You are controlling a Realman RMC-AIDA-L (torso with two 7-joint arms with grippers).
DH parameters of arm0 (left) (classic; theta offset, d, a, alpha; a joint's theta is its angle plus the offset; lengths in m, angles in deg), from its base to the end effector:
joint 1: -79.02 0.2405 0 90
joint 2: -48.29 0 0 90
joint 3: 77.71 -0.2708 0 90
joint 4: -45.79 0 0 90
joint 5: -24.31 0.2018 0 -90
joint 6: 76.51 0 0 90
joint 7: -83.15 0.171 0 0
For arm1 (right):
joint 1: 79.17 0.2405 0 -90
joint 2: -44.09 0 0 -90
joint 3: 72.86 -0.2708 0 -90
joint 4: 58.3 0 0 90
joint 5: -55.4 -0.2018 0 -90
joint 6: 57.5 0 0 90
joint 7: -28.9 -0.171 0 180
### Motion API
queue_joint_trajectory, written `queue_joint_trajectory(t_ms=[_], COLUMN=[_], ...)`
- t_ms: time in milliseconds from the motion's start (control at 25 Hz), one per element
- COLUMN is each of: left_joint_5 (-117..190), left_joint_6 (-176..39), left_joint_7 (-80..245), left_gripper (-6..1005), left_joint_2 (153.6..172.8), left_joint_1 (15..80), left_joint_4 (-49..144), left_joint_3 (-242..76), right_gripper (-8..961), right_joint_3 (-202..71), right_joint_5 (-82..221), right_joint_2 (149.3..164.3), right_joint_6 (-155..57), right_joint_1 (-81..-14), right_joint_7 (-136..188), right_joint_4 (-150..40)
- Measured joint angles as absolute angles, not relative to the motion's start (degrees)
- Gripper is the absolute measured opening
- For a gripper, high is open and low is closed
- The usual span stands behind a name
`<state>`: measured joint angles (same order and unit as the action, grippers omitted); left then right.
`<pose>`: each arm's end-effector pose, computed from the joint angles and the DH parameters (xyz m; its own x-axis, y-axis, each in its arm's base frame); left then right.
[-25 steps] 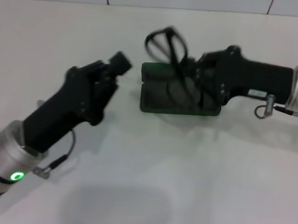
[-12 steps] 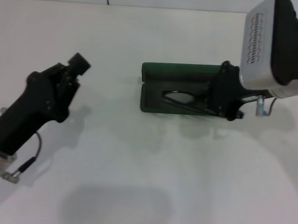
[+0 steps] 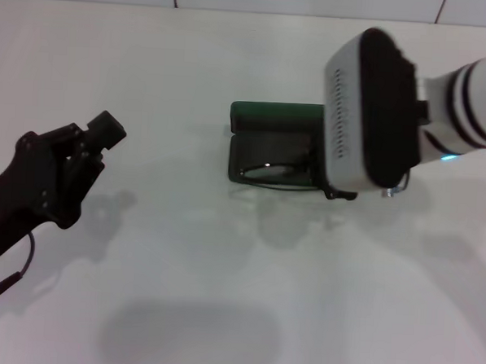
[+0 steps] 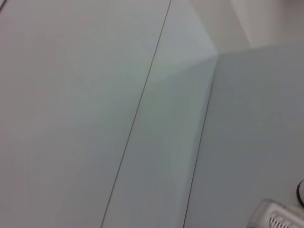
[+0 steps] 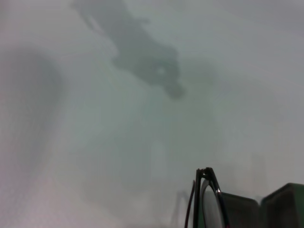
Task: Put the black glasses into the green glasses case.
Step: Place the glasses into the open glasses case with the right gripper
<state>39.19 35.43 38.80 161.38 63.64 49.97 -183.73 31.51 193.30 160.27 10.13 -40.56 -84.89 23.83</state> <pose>-0.2819 0.2283 0.0074 0.3201 -0.0015 0.9474 0.5533 -0.8115 -0.1882 0.1067 0.3594 -0.0938 0.8963 0.3172 0.3099 0.3922 -0.8931 -0.2205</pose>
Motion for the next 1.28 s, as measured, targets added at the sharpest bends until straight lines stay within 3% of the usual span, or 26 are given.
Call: queue_joint_trajectory(t_ms=[720,1280], left_joint_5=[36.7,36.7], left_joint_6=[37.6,37.6], left_joint_7=[36.1,35.7], left_gripper=[34,34], left_joint_2=[160.95,161.36], left_joint_1=[63.6,64.0], left_joint_4=[50.3,49.9], left_joint_3=[-180.8,-178.9], right_gripper=[55,56], right_joint_3=[45.3,46.3], right_joint_5=[204.1,204.4], right_joint_2=[160.28,160.29], right_joint_6=[-14.4,-15.2], right_joint_1=[-38.4,-37.9], right_joint_7=[-91.1,-95.1], right_joint_4=[14.1,12.3])
